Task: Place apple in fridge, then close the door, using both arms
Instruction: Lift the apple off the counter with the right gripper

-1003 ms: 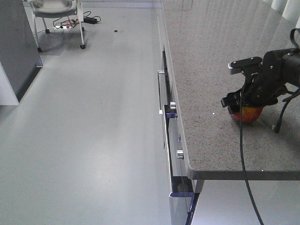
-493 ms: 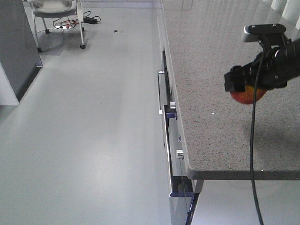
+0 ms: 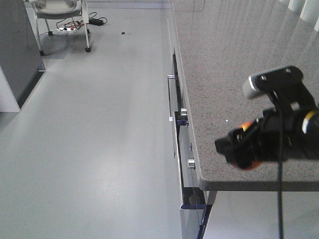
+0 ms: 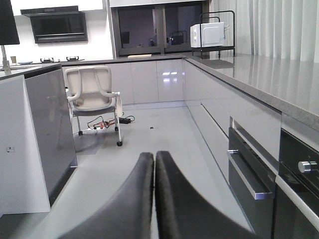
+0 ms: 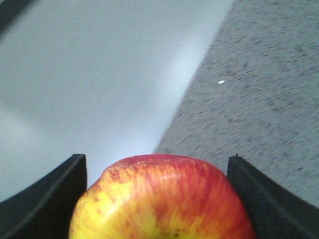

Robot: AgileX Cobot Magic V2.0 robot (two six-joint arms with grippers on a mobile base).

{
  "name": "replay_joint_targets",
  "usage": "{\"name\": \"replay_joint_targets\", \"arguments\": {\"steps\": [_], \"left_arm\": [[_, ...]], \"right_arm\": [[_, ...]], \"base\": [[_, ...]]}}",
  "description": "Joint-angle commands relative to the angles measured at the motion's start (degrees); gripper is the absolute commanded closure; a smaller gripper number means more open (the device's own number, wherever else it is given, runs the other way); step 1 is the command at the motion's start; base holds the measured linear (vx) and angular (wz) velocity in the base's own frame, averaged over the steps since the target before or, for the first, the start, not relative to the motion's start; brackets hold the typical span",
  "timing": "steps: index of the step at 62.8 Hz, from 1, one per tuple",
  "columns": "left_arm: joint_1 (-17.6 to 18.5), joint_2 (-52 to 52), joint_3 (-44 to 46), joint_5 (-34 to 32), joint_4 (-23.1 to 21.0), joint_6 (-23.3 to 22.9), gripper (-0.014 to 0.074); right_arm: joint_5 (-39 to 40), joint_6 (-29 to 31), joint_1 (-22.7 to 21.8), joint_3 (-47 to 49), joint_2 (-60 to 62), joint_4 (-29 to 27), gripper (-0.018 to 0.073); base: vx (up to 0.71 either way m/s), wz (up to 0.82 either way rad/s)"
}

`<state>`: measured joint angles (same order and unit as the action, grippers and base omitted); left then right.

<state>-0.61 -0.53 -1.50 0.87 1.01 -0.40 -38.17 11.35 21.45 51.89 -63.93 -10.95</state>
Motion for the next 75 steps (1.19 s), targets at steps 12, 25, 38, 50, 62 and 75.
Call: {"name": "replay_joint_targets", "arguments": {"steps": [12,25,38,50,62,75], "left_arm": [[-0.03,1.2,-1.2,-3.91,-0.14,-0.58,0.0603],[-0.03,1.2,-1.2,-3.91,-0.14,-0.58,0.0603],[-0.03,1.2,-1.2,-3.91,-0.14,-0.58,0.0603],[-0.03,1.2,-1.2,-3.91,-0.14,-0.58,0.0603],[-0.03,1.2,-1.2,-3.91,-0.14,-0.58,0.0603],[-0.03,1.2,-1.2,-3.91,-0.14,-0.58,0.0603]], "right_arm": [[0.53,-6.4,6.31,-8.98,17.35,-0.58,0.0209],[-4.79,-7.5,6.64,-15.04,28.42,-1.57,0.0209],[-8.02,-7.65,6.64,-17.76,35.81,-2.0,0.0209],[-10.07,-7.65,6.64,-17.76,38.84,-2.88,0.0211],[-10.63,-7.65,6.64,-17.76,38.84,-2.93,0.0211],[-10.63,-7.65,6.64,-17.76,38.84,-2.93,0.0211]], "base": [[0.0,0.0],[0.0,0.0],[0.0,0.0],[0.0,0.0],[0.0,0.0],[0.0,0.0]]}}
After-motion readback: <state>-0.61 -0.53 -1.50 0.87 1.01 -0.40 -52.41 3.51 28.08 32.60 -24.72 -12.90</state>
